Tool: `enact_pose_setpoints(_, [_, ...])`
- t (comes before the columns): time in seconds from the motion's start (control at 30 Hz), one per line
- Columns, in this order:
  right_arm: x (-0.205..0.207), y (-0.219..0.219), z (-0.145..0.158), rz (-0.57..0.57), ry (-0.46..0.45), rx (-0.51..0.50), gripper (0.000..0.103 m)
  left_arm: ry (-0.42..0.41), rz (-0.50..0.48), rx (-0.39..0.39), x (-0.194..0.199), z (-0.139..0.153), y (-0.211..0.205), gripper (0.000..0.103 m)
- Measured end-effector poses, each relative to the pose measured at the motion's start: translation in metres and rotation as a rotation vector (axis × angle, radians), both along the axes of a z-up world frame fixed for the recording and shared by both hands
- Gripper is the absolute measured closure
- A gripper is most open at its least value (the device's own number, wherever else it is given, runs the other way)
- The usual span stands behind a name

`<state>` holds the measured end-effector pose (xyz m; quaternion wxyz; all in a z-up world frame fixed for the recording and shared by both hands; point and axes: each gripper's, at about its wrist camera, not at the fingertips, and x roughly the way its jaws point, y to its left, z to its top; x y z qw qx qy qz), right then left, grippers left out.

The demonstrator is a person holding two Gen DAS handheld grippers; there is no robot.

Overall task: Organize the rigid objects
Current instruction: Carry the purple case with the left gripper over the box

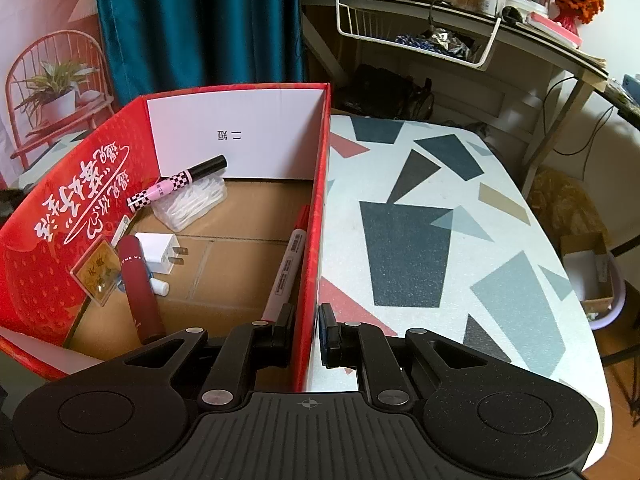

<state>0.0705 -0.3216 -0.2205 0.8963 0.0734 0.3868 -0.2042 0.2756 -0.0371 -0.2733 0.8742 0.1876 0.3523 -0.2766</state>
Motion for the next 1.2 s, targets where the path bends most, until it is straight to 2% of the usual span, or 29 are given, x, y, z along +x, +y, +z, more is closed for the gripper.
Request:
enact_pose_setpoints(0.2, [-0.001,0.001,0.000,0.002,-0.009,0.002,0.091,0.013,0.089,-0.018,-0.022,0.001,-0.004,0.013])
enact_pose_setpoints(0.5, [-0.001,0.000,-0.001,0.005,-0.019,0.006,0.090,0.032,0.217,-0.045,-0.031,0.004,-0.002,0.013])
enact_pose_setpoints(0.87, [-0.001,0.000,-0.002,0.006,-0.026,0.011,0.089,0.037,0.267,-0.060,-0.042,0.003,0.002,0.014])
enact_pose_setpoints(1.2, [-0.001,0.000,-0.002,0.007,-0.026,0.011,0.089,0.042,0.270,-0.066,-0.042,0.004,0.002,0.014])
